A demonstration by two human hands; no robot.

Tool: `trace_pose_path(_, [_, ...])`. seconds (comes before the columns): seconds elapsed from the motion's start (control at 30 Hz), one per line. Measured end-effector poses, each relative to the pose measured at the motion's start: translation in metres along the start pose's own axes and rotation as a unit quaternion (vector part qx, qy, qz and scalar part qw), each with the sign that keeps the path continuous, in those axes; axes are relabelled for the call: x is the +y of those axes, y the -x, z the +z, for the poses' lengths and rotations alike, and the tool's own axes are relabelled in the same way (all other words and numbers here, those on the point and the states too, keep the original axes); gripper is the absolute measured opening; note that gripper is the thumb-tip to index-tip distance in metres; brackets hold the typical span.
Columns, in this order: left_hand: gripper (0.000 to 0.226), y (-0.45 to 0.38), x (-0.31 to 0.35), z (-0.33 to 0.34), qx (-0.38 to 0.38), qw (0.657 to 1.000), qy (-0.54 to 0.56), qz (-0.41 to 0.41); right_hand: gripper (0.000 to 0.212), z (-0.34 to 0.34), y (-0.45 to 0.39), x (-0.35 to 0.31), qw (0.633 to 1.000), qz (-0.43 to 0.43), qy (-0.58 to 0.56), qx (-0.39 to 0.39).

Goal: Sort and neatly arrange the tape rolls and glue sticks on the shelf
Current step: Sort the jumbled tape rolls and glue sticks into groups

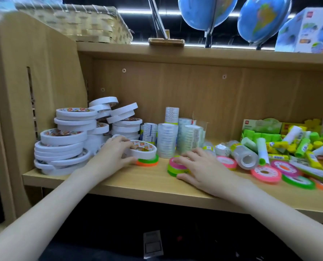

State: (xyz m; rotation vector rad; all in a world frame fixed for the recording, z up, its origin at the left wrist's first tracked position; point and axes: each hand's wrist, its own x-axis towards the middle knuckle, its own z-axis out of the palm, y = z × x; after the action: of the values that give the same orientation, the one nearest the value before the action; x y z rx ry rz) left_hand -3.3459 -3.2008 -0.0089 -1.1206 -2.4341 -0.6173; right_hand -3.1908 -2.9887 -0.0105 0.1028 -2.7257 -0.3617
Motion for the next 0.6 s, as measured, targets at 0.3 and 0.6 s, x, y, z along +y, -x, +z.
trace_pose_path(0.3, [0.019, 0.004, -0.01, -0.029, 0.163, 0.986, 0.036, 0.008, 0.048, -0.007, -0.075, -0.04, 0.995, 0.005, -0.079, -0.061])
trace_pose_path(0.6, [0.058, 0.017, -0.025, -0.019, 0.08, 0.947, -0.312, -0.002, 0.031, -0.001, -0.088, -0.036, 0.986, 0.009, -0.149, -0.078])
